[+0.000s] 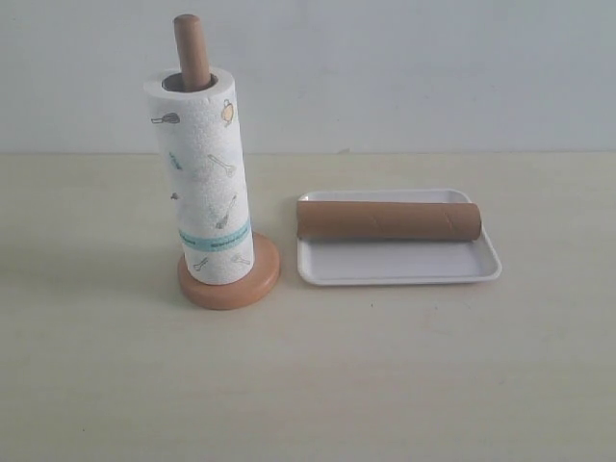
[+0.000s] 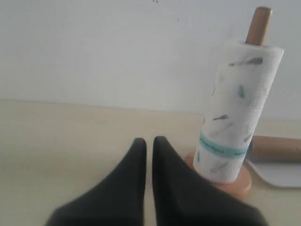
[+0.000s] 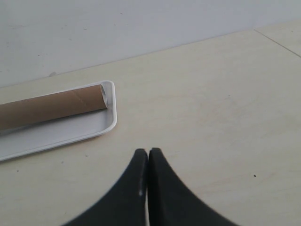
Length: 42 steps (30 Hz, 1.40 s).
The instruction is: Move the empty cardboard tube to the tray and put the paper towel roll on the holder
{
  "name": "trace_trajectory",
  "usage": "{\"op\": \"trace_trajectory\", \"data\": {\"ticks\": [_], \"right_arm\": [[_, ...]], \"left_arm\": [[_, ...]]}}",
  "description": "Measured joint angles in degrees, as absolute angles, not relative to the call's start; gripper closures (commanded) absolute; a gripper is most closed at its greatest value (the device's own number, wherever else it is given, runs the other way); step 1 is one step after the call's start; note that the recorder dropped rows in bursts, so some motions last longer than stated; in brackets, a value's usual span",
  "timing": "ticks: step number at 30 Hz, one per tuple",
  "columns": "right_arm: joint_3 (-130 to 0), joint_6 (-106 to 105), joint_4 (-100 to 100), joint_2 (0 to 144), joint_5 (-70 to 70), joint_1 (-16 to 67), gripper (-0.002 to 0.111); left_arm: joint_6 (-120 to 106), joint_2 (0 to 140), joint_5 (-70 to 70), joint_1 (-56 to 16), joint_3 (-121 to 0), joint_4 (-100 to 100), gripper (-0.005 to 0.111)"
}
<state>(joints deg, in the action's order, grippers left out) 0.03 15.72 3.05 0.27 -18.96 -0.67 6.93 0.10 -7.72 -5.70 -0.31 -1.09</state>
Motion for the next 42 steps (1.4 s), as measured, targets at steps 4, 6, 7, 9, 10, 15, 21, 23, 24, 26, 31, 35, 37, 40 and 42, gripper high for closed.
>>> {"op": "trace_trajectory", "data": {"ticks": [4,6,7,9,10,15,21,23,24,26,31,35,37,40,42], "right_arm": [[0.0,15.7,3.0,0.3,-19.0,-0.7,0.108],[0.0,15.7,3.0,0.3,-19.0,-0.7,0.108],[0.0,15.7,3.0,0.3,-19.0,-0.7,0.108],[0.0,15.7,3.0,0.3,-19.0,-0.7,0.108],[0.0,15.7,3.0,0.3,-19.0,-0.7,0.108],[0.0,15.7,3.0,0.3,-19.0,-0.7,0.108],[0.0,15.7,3.0,0.3,-19.0,-0.7,0.108],[0.0,15.7,3.0,0.3,-19.0,-0.7,0.108],[0.0,15.7,3.0,0.3,-19.0,-0.7,0.108],[0.0,15.7,3.0,0.3,-19.0,-0.7,0.108],[0.0,15.7,3.0,0.3,-19.0,-0.7,0.108],[0.0,15.7,3.0,0.3,-19.0,-0.7,0.108],[0.0,15.7,3.0,0.3,-19.0,-0.7,0.108],[0.0,15.7,3.0,0.3,-19.0,-0.7,0.108],[0.0,15.7,3.0,0.3,-19.0,-0.7,0.108]], "left_arm": [[5.0,0.1,-13.9,-5.7,-0.2,-0.4,0.102],[4.7,0.1,-17.7,-5.7,-0.2,0.0,0.102],[4.7,0.1,-18.9,-5.7,-0.2,0.0,0.102],[4.6,0.1,-19.9,-5.7,-0.2,0.0,0.102],[4.5,0.1,-20.0,-5.7,-0.2,0.0,0.102],[4.5,0.1,-20.1,-5.7,-0.2,0.0,0.102],[4.4,0.1,-20.3,-3.7,-0.2,0.0,0.102],[4.4,0.1,-20.4,-2.7,-0.2,0.0,0.102],[4.4,0.1,-20.4,-2.3,-0.2,0.0,0.102],[4.4,0.1,-20.4,-1.9,-0.2,0.0,0.102],[4.4,0.1,-20.4,-1.9,-0.2,0.0,0.102],[4.4,0.1,-20.5,-1.9,-0.2,0.0,0.102],[4.4,0.1,-20.5,-1.9,-0.2,0.0,0.102],[4.4,0.1,-20.5,-1.9,-0.2,0.0,0.102],[4.4,0.1,-20.5,-1.9,-0.2,0.0,0.102]]}}
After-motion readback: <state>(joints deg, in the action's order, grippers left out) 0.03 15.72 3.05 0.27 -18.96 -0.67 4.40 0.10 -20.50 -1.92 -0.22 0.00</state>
